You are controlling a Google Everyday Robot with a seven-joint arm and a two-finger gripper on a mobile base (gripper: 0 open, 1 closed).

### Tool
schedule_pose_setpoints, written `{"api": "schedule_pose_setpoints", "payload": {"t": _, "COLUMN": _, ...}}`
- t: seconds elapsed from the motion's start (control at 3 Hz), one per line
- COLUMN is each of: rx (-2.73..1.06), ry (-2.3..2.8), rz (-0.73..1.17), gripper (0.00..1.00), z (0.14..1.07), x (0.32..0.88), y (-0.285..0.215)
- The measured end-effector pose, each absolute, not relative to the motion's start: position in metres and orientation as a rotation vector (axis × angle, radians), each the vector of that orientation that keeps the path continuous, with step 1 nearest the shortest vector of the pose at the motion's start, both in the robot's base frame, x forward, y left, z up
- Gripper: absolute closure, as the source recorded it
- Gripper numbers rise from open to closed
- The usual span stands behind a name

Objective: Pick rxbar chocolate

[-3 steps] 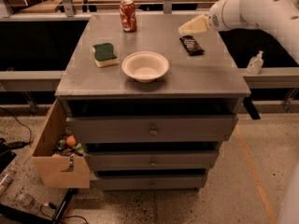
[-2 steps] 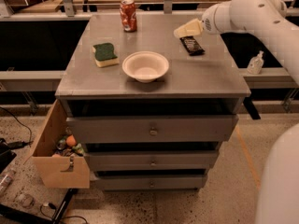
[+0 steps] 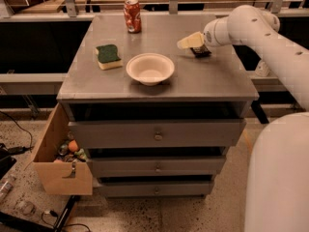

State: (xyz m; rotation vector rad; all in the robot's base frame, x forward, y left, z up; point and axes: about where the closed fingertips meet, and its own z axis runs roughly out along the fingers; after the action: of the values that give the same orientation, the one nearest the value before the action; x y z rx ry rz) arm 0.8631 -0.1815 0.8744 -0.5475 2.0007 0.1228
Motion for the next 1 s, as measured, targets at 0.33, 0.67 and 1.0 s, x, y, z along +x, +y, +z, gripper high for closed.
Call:
{"api": "schedule_pose_setpoints", "payload": {"t": 0.33, "rx": -0.543, "ry": 2.031, "rz": 0.109, "gripper": 0.0, "z": 0.854, "x": 0.865, "y": -0.19}}
{"api": "schedule_pose_setpoints", "payload": {"t": 0.67, "rx": -0.543, "ry": 2.054, "rz": 0.121, "gripper": 0.0, "z": 0.838, "x": 0.862, "y": -0.193}}
{"api": "schedule_pose_setpoints", "payload": {"t": 1.0, "rx": -0.536, "ry": 2.075, "rz": 0.167, "gripper": 0.16, "z": 0.823, "x": 0.858, "y": -0.187}}
